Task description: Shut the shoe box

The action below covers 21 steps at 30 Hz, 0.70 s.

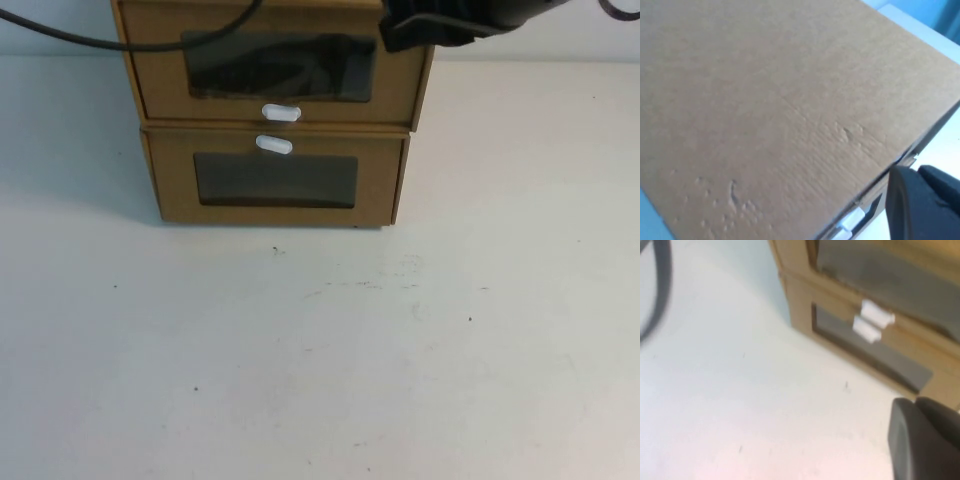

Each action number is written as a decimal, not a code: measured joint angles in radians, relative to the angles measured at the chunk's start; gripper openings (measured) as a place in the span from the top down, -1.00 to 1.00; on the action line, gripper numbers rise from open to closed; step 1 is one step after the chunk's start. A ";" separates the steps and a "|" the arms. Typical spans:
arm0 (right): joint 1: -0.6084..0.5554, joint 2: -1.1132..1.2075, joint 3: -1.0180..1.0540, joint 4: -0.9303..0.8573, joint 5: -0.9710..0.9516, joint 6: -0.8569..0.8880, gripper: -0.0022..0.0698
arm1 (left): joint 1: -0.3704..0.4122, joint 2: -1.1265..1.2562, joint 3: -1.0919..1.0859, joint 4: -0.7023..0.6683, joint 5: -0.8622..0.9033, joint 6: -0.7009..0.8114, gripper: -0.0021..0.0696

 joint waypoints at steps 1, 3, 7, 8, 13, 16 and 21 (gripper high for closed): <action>0.000 -0.015 0.000 -0.003 0.022 0.006 0.98 | 0.000 -0.018 0.009 0.010 0.000 -0.006 0.95; 0.000 -0.053 0.005 -0.016 0.061 0.031 0.98 | 0.000 -0.063 0.042 0.023 -0.007 -0.010 0.95; 0.000 -0.167 0.089 -0.071 0.079 0.082 0.98 | 0.000 -0.168 0.155 0.022 -0.057 -0.010 0.95; 0.000 -0.210 0.128 -0.090 0.079 0.093 0.98 | 0.000 -0.203 0.211 0.022 -0.075 -0.005 0.95; 0.000 -0.467 0.389 -0.142 0.048 0.123 0.98 | -0.002 -0.408 0.483 0.024 -0.182 0.025 0.95; 0.000 -0.640 0.591 -0.154 0.007 0.144 0.98 | -0.004 -0.562 0.681 0.009 -0.283 0.057 0.95; 0.000 -0.941 0.908 -0.155 -0.072 0.193 0.98 | -0.008 -0.852 1.047 -0.076 -0.436 0.125 0.95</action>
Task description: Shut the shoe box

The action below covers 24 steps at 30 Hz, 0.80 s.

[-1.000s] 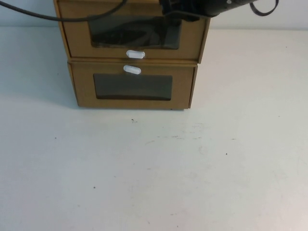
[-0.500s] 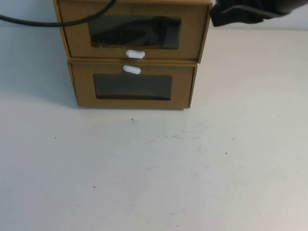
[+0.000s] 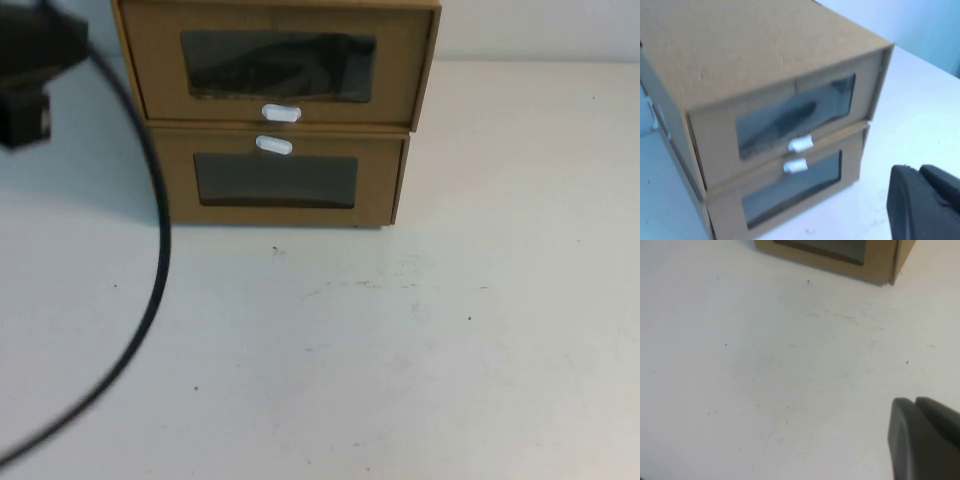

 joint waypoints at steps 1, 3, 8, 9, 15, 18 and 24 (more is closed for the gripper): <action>0.000 -0.061 0.048 0.000 -0.012 0.010 0.98 | 0.000 -0.044 0.058 -0.017 -0.021 0.013 0.95; 0.000 -0.178 0.163 0.000 -0.041 0.033 0.98 | 0.000 -0.154 0.202 -0.042 -0.075 0.033 0.95; 0.000 -0.405 0.414 0.000 -0.198 0.077 0.98 | 0.000 -0.399 0.512 -0.062 -0.227 0.073 0.95; 0.000 -0.440 0.460 0.000 -0.237 0.091 0.98 | 0.000 -0.449 0.565 -0.065 -0.255 0.087 0.95; 0.000 -0.529 0.704 0.002 -0.523 0.113 0.98 | 0.000 -0.685 0.811 -0.077 -0.445 0.121 0.95; 0.000 -0.529 0.798 0.004 -0.674 0.116 0.98 | 0.000 -0.748 0.930 -0.083 -0.586 0.125 0.95; 0.000 -0.529 0.941 0.008 -0.853 0.116 0.98 | 0.000 -0.770 1.123 -0.137 -0.746 0.123 0.95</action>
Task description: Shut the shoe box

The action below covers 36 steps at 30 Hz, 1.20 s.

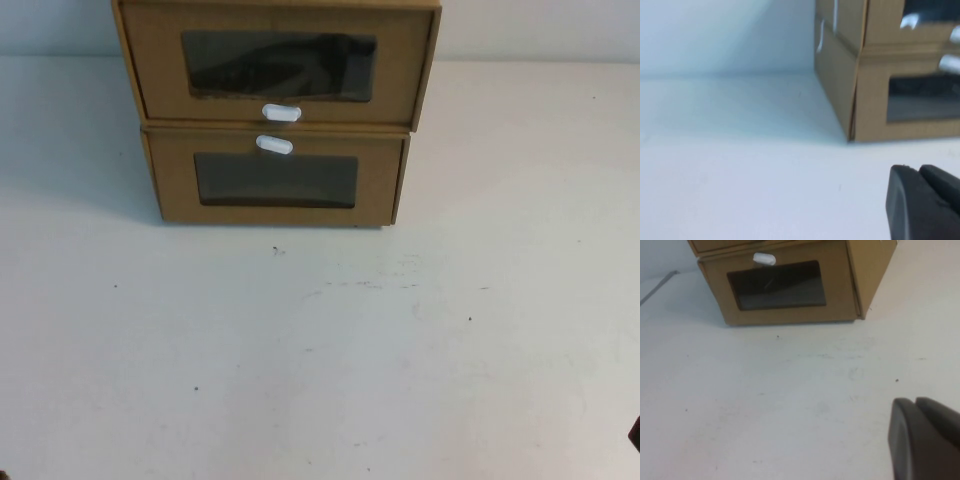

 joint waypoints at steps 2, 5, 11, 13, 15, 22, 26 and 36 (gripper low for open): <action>0.000 0.000 0.030 0.000 -0.012 0.000 0.98 | 0.000 0.000 0.049 -0.007 -0.010 0.000 0.95; 0.000 0.000 0.057 0.003 -0.021 0.000 0.98 | 0.000 0.000 0.063 -0.011 0.016 0.002 0.95; 0.000 0.000 0.065 0.001 -0.048 0.000 0.98 | 0.000 0.000 0.064 -0.011 0.058 0.002 0.95; 0.000 0.000 0.065 -0.003 -0.048 0.000 0.98 | 0.000 0.000 0.064 -0.011 0.059 0.002 0.95; 0.000 0.000 0.065 0.000 -0.048 0.000 0.98 | 0.000 0.000 0.064 -0.011 0.059 0.003 0.95; 0.000 0.000 0.065 0.006 -0.048 0.000 0.98 | 0.000 0.000 0.064 -0.011 0.059 0.003 0.95; 0.000 0.000 0.065 -0.023 -0.043 0.000 0.98 | 0.000 0.000 0.064 -0.011 0.059 0.003 0.95; -0.250 -0.103 0.066 -0.092 0.025 0.000 0.98 | 0.000 0.000 0.064 -0.011 0.059 0.003 0.95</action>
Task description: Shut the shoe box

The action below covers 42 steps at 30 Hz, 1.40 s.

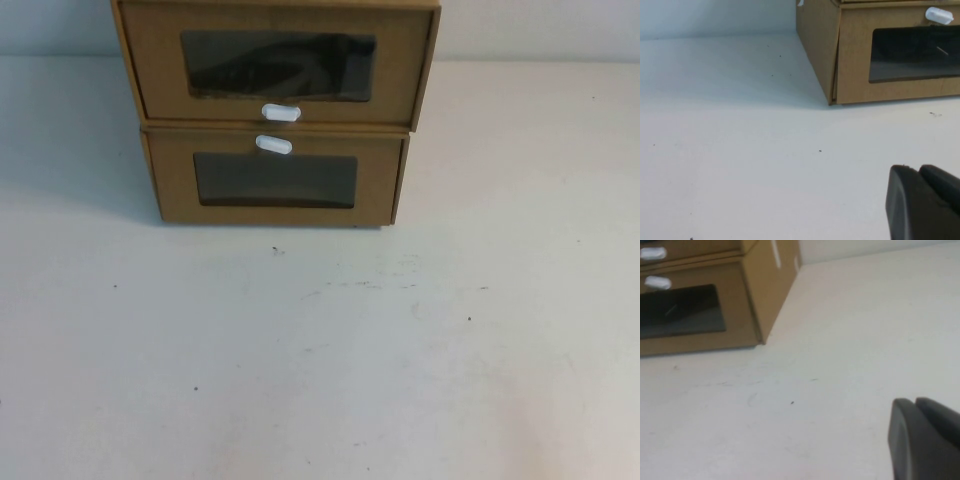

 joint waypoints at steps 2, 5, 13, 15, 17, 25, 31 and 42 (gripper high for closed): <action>-0.070 -0.051 0.000 0.000 0.037 0.000 0.98 | 0.000 0.000 0.000 0.000 0.000 0.000 0.95; -0.136 -0.078 0.000 0.000 0.075 0.000 0.98 | 0.000 -0.002 0.000 0.000 0.000 0.000 0.95; -0.150 -0.078 0.023 0.000 0.073 0.000 0.98 | 0.000 -0.002 0.000 0.000 0.002 0.000 0.95; -0.150 -0.078 0.037 -0.002 0.048 0.000 0.98 | 0.000 -0.002 0.000 0.000 0.002 0.000 0.95; -0.150 -0.078 0.039 -0.002 0.041 -0.016 0.98 | 0.000 -0.002 0.000 0.000 0.002 0.000 0.95; -0.152 -0.078 0.039 0.115 0.071 -0.305 0.98 | 0.000 -0.002 0.000 0.000 0.002 0.000 0.95; -0.156 -0.078 0.040 0.125 0.141 -0.323 0.98 | 0.000 -0.002 0.000 0.000 0.002 0.000 0.95; -0.156 -0.078 0.040 0.125 0.142 -0.325 0.98 | 0.000 -0.002 0.000 0.000 0.002 0.000 0.95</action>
